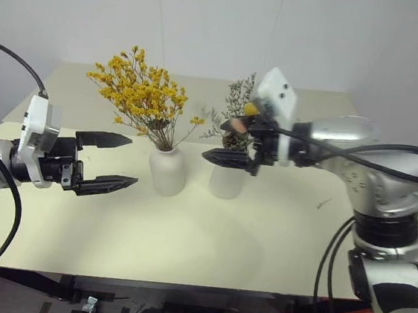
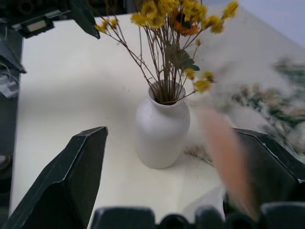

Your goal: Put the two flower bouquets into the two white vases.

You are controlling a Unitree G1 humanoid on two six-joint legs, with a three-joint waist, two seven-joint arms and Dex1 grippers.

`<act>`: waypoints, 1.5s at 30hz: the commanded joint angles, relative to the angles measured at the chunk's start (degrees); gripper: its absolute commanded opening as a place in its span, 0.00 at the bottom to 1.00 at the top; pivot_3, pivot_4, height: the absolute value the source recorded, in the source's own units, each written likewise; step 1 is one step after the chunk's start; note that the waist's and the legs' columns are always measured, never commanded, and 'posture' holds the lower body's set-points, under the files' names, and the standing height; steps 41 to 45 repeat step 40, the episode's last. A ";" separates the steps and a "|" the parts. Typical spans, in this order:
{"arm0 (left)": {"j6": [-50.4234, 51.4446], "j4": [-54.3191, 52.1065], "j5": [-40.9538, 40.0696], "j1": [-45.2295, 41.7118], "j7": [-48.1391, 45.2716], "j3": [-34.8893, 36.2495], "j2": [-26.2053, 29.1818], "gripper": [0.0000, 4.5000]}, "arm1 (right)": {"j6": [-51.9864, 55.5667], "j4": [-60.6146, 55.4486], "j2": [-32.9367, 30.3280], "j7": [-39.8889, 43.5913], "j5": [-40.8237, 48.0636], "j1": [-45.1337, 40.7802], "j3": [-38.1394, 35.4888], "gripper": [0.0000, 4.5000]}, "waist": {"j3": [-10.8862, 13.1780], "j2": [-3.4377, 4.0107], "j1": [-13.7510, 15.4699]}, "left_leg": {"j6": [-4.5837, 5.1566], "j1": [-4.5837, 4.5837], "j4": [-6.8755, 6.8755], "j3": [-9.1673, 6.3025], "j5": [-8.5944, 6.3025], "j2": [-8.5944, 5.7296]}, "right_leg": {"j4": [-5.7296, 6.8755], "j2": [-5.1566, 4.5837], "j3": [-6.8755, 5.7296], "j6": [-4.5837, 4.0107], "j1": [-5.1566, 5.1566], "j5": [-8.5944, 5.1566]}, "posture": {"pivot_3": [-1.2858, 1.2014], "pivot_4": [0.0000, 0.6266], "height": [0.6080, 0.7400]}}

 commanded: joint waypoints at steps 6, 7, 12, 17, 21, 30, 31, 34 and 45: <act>-2.34 1.94 0.34 -5.84 -3.28 -1.51 2.95 0.99 | -0.44 -7.18 -11.23 6.20 11.80 9.03 -15.85 1.00 | 0.00 0.00 0.11 | 0.00 0.01 0.00 0.01 0.00 0.01 | -0.06 0.02 0.00 0.02 0.04 -0.01 | 0.52 0.24 1.00; -2.64 2.42 0.73 -6.06 -3.45 -1.57 3.28 0.99 | -1.38 -7.14 -12.07 6.53 12.04 10.14 -16.47 1.00 | 0.00 0.00 0.01 | 0.01 0.01 0.00 0.02 0.00 0.01 | -0.06 0.02 0.00 0.03 0.05 -0.02 | 0.52 0.24 1.00; -2.15 4.68 0.79 -5.73 -3.76 0.69 5.24 0.99 | -6.20 -5.56 -17.20 8.77 11.94 16.10 -19.72 1.00 | 0.00 0.00 -0.21 | 0.01 0.07 0.00 0.08 0.00 0.06 | -0.03 0.06 0.06 0.29 0.05 -0.18 | 0.52 0.24 1.00; -0.63 4.49 -0.98 -3.67 -3.33 4.81 6.22 0.99 | -12.47 -1.81 -21.27 10.13 9.35 20.97 -20.99 1.00 | 0.00 0.00 -0.17 | 0.01 0.07 0.00 0.11 0.00 0.06 | -0.10 0.03 0.07 0.37 0.08 -0.23 | 0.52 0.24 1.00; 0.42 3.54 -1.96 -1.52 -2.78 7.50 6.36 0.99 | -15.99 1.14 -22.73 10.19 7.81 22.89 -20.82 1.00 | 0.00 0.00 -0.14 | 0.01 0.07 0.00 0.12 0.00 0.07 | -0.09 0.04 0.08 0.37 0.08 -0.23 | 0.52 0.24 1.00; 1.00 2.36 -2.57 1.37 -1.99 9.87 5.99 0.99 | -18.82 3.19 -24.12 10.49 6.99 23.42 -19.97 1.00 | 0.00 0.00 -0.06 | 0.01 0.08 0.00 0.14 0.00 0.08 | -0.10 0.05 0.09 0.36 0.08 -0.23 | 0.52 0.24 1.00; 0.43 2.43 -2.43 1.52 -1.74 10.01 5.57 0.99 | -19.11 3.25 -24.24 10.52 6.92 23.42 -19.89 1.00 | 0.00 0.00 -0.06 | 0.01 0.08 0.00 0.14 0.00 0.08 | -0.10 0.05 0.09 0.36 0.08 -0.23 | 0.52 0.24 1.00; -0.37 2.58 -2.01 1.46 -0.26 10.05 4.70 0.99 | -19.57 3.43 -24.43 10.53 6.83 23.36 -19.78 1.00 | 0.00 0.00 -0.02 | 0.01 0.08 0.00 0.14 0.00 0.08 | -0.10 0.04 0.09 0.37 0.08 -0.23 | 0.52 0.24 1.00; -0.97 3.03 -2.04 1.83 -0.09 10.10 4.27 0.99 | -21.32 3.54 -24.19 10.10 6.13 24.19 -20.18 1.00 | 0.00 0.00 -0.02 | 0.01 0.08 0.00 0.15 0.00 0.08 | -0.11 0.05 0.10 0.34 0.09 -0.22 | 0.52 0.24 1.00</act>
